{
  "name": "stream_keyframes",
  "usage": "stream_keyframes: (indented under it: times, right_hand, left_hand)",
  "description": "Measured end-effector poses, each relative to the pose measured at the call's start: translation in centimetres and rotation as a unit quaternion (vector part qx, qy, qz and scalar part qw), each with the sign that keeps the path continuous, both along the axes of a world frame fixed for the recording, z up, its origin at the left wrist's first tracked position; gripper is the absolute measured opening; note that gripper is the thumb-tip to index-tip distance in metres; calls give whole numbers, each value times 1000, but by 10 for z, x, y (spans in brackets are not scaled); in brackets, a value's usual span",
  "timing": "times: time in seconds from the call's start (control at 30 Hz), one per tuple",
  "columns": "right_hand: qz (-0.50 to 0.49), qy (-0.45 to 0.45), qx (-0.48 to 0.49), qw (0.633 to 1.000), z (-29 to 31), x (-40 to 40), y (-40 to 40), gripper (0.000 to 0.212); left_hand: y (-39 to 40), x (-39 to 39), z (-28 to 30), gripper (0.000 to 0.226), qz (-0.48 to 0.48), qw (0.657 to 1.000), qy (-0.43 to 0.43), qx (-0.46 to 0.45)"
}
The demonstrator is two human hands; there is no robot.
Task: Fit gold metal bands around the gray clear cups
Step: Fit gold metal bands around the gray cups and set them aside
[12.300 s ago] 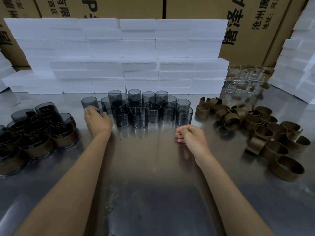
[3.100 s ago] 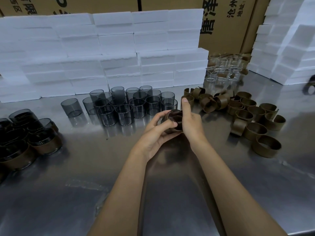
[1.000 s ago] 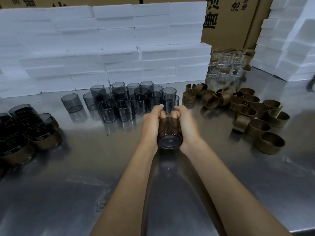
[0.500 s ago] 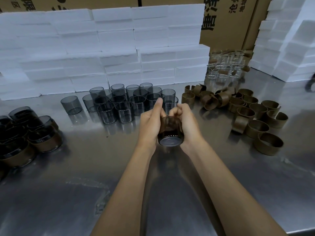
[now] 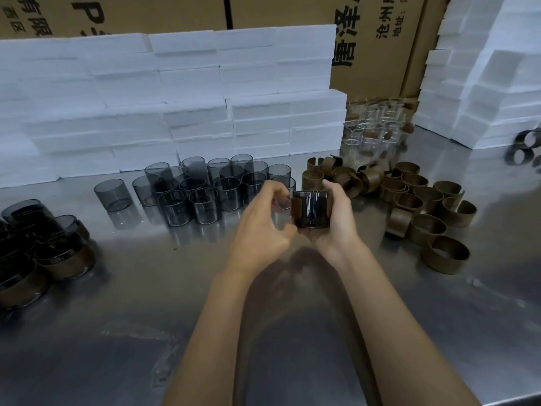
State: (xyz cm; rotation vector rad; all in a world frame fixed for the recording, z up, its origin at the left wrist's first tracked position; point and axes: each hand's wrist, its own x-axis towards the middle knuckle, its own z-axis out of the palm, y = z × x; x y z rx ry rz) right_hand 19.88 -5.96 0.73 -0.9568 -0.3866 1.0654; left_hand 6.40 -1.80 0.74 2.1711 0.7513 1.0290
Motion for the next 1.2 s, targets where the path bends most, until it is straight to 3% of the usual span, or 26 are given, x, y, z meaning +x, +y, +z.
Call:
stream_keyframes:
  times: [0.1, 0.27, 0.53, 1.0, 1.2]
  right_hand:
    - [-12, 20, 14, 1000, 0, 8, -3, 56]
    - [20, 43, 8, 999, 1, 6, -2, 50]
    - [21, 6, 10, 1000, -3, 3, 0, 47]
    - [27, -11, -23, 999, 0, 6, 0, 43]
    - [-33, 26, -23, 999, -2, 0, 6, 40]
  left_hand:
    - [-5, 8, -4, 48, -21, 999, 17, 30]
    - [-3, 12, -6, 53, 9, 998, 14, 59]
    - [0, 9, -10, 49, -22, 997, 6, 75]
    - [5, 10, -14, 55, -6, 999, 6, 44]
    - [3, 15, -17, 65, 20, 1000, -2, -15]
